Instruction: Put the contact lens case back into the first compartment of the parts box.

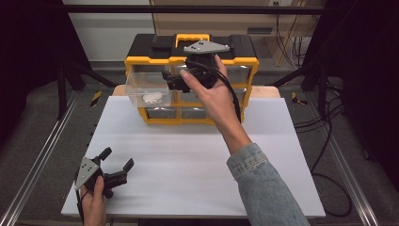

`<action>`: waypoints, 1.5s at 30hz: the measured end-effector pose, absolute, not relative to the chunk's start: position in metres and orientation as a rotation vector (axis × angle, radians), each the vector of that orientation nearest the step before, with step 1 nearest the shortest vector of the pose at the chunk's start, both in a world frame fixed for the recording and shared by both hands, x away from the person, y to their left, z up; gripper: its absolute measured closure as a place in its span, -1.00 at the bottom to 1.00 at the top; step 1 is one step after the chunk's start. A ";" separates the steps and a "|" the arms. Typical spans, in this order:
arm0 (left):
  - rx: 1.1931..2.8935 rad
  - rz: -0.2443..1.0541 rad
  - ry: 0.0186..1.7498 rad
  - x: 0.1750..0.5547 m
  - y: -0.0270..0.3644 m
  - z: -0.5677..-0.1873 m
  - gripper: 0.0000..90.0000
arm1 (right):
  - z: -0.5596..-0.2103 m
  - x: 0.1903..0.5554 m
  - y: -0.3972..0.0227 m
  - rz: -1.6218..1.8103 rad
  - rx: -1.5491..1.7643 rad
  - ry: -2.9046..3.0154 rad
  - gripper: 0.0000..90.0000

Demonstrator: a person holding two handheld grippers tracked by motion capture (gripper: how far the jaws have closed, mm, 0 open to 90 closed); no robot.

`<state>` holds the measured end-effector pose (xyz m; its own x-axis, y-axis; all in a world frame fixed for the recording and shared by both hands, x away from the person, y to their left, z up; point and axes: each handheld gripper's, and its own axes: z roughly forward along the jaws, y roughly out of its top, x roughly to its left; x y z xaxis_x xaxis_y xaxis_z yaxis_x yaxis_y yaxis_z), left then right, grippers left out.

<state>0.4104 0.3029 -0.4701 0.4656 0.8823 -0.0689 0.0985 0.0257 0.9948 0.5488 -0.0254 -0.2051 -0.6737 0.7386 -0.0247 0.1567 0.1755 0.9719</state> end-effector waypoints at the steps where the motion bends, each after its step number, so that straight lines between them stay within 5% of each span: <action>1: 1.431 0.764 0.926 0.410 0.303 -0.470 -0.97 | -0.205 0.549 -0.027 1.525 0.846 1.953 -0.90; 45: 1.407 0.762 0.943 0.410 0.309 -0.469 -0.97 | -0.231 0.527 -0.122 1.519 0.958 1.875 -0.93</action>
<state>0.4103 0.3089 -0.4694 0.4530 0.8871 -0.0886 0.0998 0.0483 0.9938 0.5270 -0.1218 -0.2306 -0.6021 0.7980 0.0260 0.1911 0.1125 0.9751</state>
